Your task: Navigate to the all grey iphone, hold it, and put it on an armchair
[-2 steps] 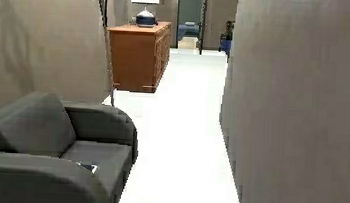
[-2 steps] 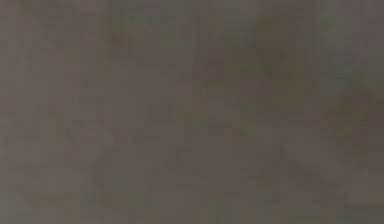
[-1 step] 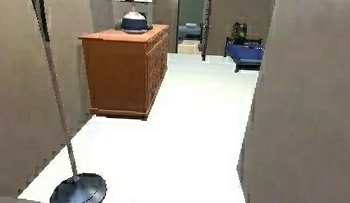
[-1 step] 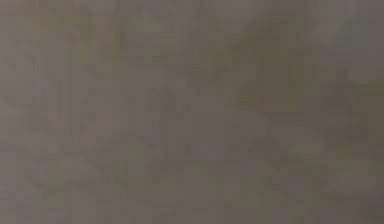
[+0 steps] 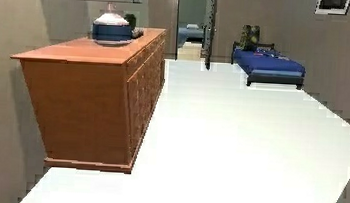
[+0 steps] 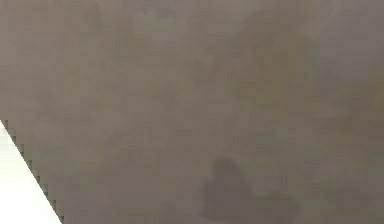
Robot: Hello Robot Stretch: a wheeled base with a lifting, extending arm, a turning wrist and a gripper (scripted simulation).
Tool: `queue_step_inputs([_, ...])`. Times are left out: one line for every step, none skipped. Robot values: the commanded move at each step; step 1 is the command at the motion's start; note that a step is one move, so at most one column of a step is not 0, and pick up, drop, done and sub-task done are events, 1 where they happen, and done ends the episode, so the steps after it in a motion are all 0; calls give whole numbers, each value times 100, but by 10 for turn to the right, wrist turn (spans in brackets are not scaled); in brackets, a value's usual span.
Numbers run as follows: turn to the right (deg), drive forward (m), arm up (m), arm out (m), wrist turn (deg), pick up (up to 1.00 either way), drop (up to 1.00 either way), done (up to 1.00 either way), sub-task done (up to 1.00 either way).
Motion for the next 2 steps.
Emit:
queue_step_inputs([30, 0, 0, 0, 0, 0, 0, 0, 0])
queue_step_inputs([0, 100, 0, 0, 0, 0, 0, 0, 0])
